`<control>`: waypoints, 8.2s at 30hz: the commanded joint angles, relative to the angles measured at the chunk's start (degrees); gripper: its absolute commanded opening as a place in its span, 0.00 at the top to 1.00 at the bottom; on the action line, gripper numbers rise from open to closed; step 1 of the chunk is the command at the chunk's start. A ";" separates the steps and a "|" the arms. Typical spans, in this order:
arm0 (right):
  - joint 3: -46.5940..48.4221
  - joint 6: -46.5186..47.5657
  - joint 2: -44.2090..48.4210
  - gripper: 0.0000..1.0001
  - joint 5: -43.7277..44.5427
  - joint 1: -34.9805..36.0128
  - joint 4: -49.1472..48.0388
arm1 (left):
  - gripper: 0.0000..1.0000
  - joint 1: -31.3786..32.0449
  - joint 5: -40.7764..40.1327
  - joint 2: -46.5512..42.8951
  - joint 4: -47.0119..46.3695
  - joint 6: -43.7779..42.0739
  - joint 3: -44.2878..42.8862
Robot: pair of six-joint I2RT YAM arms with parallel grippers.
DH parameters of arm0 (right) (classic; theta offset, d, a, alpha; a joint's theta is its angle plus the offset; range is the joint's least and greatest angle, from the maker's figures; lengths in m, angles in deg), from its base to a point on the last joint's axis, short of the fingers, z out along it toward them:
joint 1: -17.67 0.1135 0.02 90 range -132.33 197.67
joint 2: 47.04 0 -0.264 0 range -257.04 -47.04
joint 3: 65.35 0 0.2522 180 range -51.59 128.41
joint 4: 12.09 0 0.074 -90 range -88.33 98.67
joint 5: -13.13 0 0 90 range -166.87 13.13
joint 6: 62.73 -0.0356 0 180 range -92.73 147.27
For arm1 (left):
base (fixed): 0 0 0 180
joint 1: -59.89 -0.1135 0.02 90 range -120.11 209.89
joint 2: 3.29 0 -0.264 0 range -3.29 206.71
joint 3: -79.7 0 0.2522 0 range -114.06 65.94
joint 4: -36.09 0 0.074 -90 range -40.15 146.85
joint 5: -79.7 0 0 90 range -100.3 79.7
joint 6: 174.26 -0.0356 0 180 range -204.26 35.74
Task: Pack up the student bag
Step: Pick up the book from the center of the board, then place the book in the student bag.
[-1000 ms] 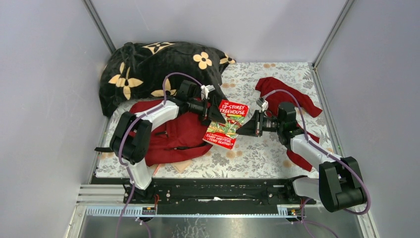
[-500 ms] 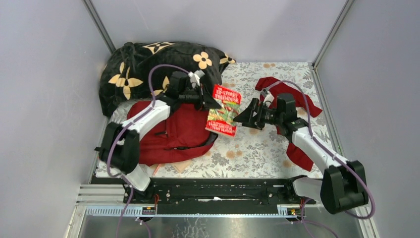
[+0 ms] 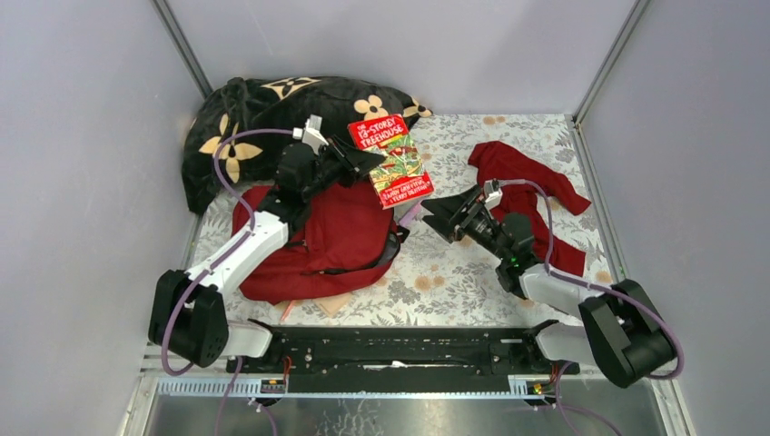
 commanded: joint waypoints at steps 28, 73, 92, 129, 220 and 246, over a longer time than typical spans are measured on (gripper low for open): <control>21.59 -14.68 -29.78 1.00 3.42 6.31 -34.93 | 0.92 0.11 -5.13 -4.28 2.88 -3.12 -3.02; 30.84 -1.20 -22.47 1.00 -45.22 -1.78 -11.87 | 1.00 -17.03 41.57 -2.30 26.47 -23.06 -12.98; 41.06 38.26 -13.23 0.00 -28.84 -2.54 50.58 | 1.00 -17.03 32.99 -6.27 7.08 -10.35 -7.85; 35.95 41.03 -8.84 1.00 -5.63 -9.91 54.68 | 0.24 -5.80 -31.15 -8.02 45.59 -39.70 -12.24; 75.92 30.62 -52.21 0.46 -1.08 27.50 54.13 | 1.00 -11.54 -7.03 -7.68 53.62 -37.15 -29.61; 62.91 41.88 -35.81 0.00 8.94 25.98 60.77 | 1.00 -12.26 -4.39 -7.34 51.95 -36.75 -25.37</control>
